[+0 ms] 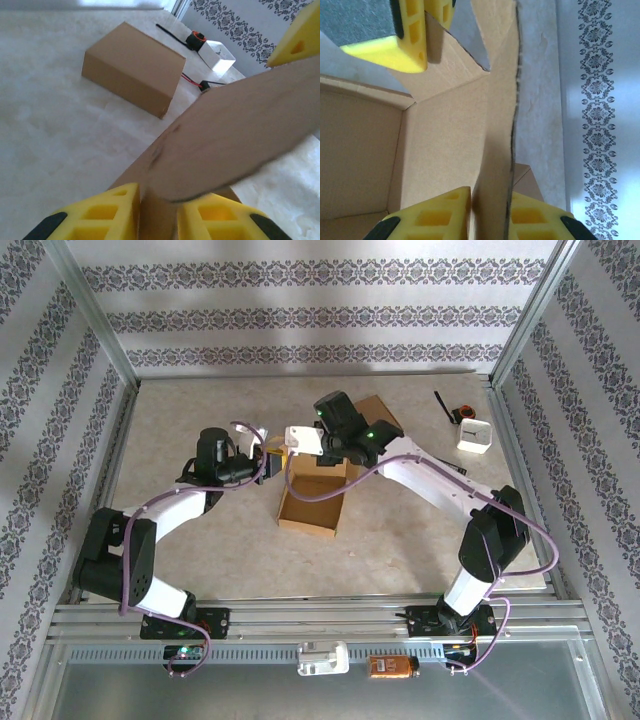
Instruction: Fold the paper box
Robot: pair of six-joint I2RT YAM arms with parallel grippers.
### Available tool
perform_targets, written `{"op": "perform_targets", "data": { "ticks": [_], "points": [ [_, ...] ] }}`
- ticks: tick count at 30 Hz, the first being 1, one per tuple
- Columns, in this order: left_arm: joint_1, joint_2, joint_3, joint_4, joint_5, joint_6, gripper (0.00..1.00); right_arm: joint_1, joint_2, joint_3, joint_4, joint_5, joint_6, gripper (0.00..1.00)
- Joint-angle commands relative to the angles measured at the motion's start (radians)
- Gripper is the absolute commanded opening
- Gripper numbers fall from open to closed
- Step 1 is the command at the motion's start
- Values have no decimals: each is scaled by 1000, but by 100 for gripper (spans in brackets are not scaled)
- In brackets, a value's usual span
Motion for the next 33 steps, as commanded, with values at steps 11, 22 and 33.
{"op": "perform_targets", "data": {
  "ticks": [11,22,33],
  "points": [
    [-43,97,-91,364,105,-471,16,79,-91,-164,191,86,30,19],
    [-128,27,-196,288,-37,-431,11,98,-141,-257,245,90,79,19],
    [-190,68,-316,494,-77,-527,19,137,-239,-442,366,117,147,23]
  ]
}}
